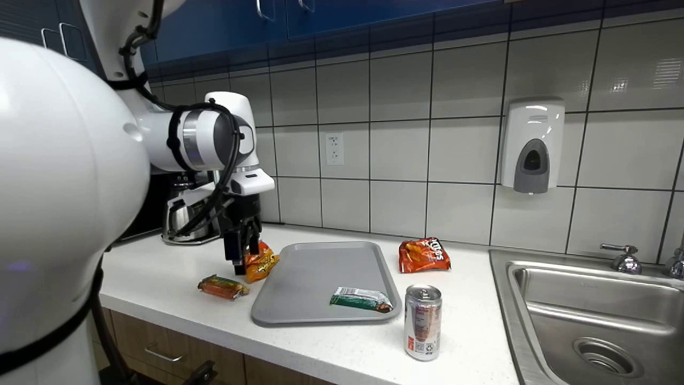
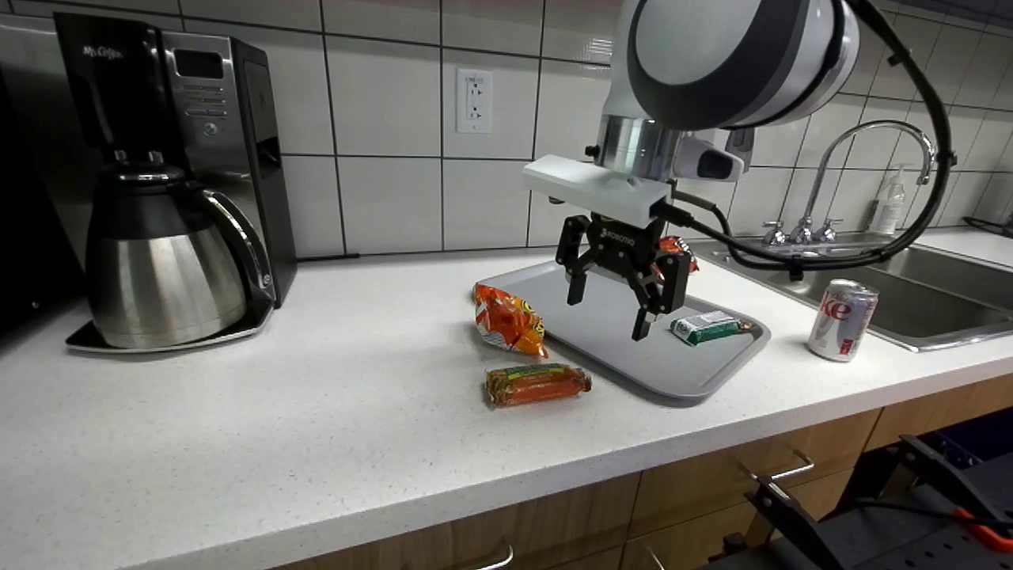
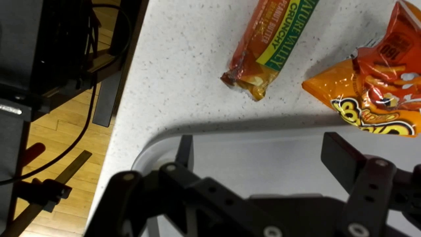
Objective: Pick up the green candy bar and put it on the gray tray, pick up the orange candy bar and put it on the gray tray
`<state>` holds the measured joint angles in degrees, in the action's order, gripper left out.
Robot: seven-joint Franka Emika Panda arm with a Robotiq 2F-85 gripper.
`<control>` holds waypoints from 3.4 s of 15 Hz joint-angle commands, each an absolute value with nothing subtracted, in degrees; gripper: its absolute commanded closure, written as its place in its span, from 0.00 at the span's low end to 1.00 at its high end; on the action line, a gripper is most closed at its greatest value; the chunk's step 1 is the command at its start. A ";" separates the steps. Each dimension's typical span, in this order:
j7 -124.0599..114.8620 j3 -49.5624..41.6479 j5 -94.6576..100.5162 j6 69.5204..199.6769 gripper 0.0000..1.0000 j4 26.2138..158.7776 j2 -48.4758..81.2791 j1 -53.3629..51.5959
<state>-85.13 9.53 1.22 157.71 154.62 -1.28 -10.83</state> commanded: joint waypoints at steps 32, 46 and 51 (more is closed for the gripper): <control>-106.99 6.96 0.74 162.33 0.00 144.08 16.45 -23.14; -104.71 7.94 -0.21 161.62 0.82 144.90 13.73 -22.26; -100.39 9.46 -1.40 159.86 0.82 146.81 8.37 -20.32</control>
